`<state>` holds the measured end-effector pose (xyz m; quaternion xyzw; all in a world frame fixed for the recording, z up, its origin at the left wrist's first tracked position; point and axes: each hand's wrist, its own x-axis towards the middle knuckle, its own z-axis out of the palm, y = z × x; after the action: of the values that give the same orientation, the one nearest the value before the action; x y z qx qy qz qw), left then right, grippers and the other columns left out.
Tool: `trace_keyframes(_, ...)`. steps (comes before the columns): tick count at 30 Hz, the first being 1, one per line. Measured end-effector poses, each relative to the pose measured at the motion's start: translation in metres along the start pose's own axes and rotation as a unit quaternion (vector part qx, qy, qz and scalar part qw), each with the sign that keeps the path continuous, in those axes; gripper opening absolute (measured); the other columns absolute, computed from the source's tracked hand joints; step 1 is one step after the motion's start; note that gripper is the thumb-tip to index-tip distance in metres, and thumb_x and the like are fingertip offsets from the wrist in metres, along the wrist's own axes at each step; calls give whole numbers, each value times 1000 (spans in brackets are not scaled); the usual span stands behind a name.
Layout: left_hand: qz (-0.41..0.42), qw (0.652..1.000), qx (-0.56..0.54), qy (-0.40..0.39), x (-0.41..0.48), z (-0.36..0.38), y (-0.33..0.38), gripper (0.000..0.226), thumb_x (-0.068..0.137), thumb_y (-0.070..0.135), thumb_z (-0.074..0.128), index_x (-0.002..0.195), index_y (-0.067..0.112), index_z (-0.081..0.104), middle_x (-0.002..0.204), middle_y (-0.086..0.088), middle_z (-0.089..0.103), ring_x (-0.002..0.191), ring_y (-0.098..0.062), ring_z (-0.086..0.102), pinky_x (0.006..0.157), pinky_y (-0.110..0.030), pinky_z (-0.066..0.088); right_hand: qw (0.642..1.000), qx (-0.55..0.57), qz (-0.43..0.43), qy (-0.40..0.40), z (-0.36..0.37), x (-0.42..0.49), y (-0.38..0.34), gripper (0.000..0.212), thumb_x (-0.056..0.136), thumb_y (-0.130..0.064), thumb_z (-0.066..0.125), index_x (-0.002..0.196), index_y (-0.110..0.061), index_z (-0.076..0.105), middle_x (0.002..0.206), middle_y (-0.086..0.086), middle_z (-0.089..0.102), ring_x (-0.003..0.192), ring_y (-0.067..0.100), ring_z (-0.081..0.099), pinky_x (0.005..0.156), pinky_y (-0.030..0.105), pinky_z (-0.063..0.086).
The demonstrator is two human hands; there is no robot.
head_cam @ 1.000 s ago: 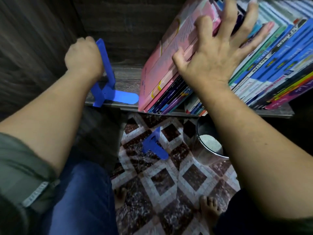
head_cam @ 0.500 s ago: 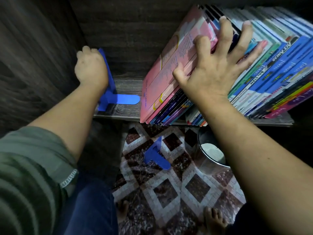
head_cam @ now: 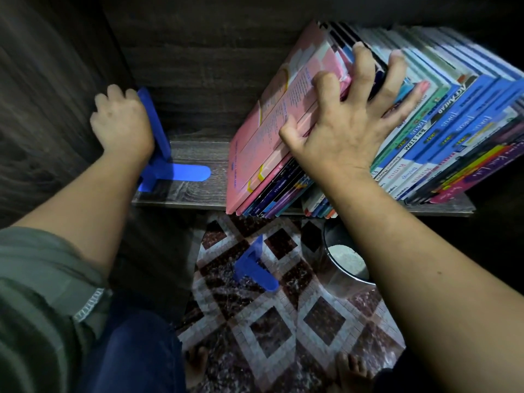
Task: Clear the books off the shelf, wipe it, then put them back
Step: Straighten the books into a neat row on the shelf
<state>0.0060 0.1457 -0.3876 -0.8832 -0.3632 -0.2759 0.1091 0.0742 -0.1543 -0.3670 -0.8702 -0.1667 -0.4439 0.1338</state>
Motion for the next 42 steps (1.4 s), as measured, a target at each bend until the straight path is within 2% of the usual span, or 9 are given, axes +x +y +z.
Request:
trace_keyframes(4,-45,998,-11,-31,0,2,-3,26,95,7,53,117,-6,50,124,-28,46,107,-51,51,81,-57,47,1000,4,3,-13,-1,0,0,51,65,-55,58,105,-23,58,146,12,43,138,47,28,106,72,7)
trace_keyframes(17,-5,1000,-22,-14,3,10,-7,27,95,3,49,120,-7,48,124,-31,44,106,-50,47,86,-57,43,999,2,0,-36,-4,0,1,50,69,-56,55,107,-23,57,148,11,39,140,47,23,107,70,1)
trace_keyframes(21,-8,1000,-28,-9,-5,-5,1,46,91,18,58,132,3,45,128,-27,41,114,-47,40,89,-57,39,998,16,0,-55,-7,0,1,51,70,-58,57,108,-24,57,149,12,37,140,46,22,107,70,1)
trace_keyframes(24,49,997,-51,15,-25,-35,29,53,84,24,61,134,12,46,128,-23,42,116,-45,40,90,-52,37,999,29,-5,-39,-9,0,4,43,79,-57,52,107,-26,58,144,8,43,137,41,28,109,64,5)
trace_keyframes(26,115,985,-117,-55,-38,-53,53,57,80,22,61,135,15,47,128,-20,43,118,-42,40,94,-52,39,999,48,-10,-7,-11,3,9,38,84,-52,49,109,-26,61,136,3,52,130,36,39,107,54,12)
trace_keyframes(29,244,914,-229,-229,-65,-79,86,76,70,30,57,142,14,41,132,-18,46,125,-35,42,108,-38,35,993,111,-23,32,-18,12,24,32,91,-42,46,112,-23,62,119,-2,61,112,26,51,95,42,25)
trace_keyframes(31,293,879,-267,-265,-88,-89,106,85,71,33,61,147,6,33,140,-19,43,131,-30,40,111,-27,28,990,134,-22,45,-23,20,34,30,94,-38,43,111,-22,62,113,-2,62,105,24,53,90,39,29)
trace_keyframes(37,196,916,-309,-163,-123,-96,159,114,68,58,77,152,12,15,147,-12,36,132,-31,39,108,-40,34,992,124,-3,-38,-31,32,57,37,98,-40,28,110,-26,60,112,-4,61,105,23,51,95,39,27)
trace_keyframes(42,124,928,-327,-125,-134,-96,186,119,68,45,81,153,16,5,150,-10,32,128,-31,45,102,-39,37,989,137,5,-53,-33,37,57,38,99,-39,28,111,-26,62,111,-4,64,103,22,54,95,38,28)
